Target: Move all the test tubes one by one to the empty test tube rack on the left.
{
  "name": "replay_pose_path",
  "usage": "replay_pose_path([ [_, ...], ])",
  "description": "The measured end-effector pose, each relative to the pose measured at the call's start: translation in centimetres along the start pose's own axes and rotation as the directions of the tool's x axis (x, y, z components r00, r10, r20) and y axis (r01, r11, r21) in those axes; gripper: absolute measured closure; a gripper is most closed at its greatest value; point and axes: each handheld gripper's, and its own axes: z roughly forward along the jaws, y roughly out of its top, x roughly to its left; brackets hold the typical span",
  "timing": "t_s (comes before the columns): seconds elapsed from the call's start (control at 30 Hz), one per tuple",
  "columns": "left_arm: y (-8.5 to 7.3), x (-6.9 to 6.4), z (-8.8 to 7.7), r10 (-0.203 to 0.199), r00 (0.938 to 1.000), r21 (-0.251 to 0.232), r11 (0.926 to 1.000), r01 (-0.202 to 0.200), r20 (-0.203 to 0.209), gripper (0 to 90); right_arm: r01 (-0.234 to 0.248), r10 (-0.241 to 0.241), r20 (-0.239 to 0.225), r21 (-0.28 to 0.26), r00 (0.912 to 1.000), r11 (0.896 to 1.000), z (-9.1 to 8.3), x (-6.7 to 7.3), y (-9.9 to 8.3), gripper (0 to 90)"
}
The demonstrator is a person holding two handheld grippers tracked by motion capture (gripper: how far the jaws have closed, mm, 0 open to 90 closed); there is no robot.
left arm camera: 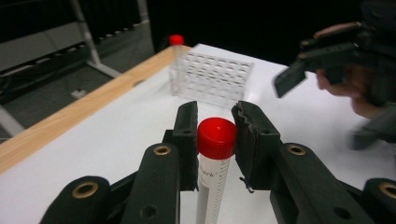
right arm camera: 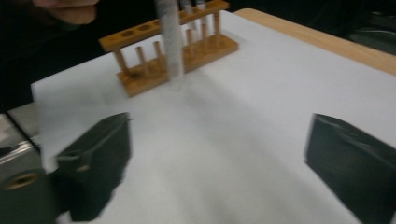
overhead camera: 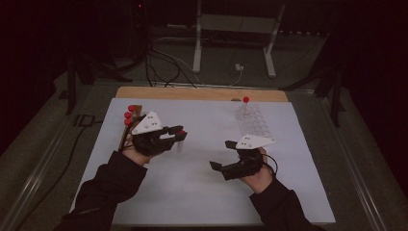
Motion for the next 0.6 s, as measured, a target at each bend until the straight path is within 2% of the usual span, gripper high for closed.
replay_pose_path([
  [0.27,0.2,1.7,-2.1,-0.008,0.9976,-0.019,0.9998,0.006,-0.068,72.1,0.001,-0.001,-0.011,-0.001,0.9999,1.0,0.0,-0.2,-0.1,0.2],
  [0.4,0.1,2.4,-3.2,-0.013,0.9943,-0.023,0.9997,0.011,-0.105,72.1,-0.007,0.007,-0.024,0.0,0.9997,1.0,0.1,-0.2,-0.1,0.0],
  [0.6,-0.1,3.4,-5.0,-0.034,0.9882,-0.043,0.9987,0.028,-0.149,72.1,-0.007,0.007,-0.021,-0.002,0.9998,1.0,0.0,-0.3,-0.1,0.0],
])
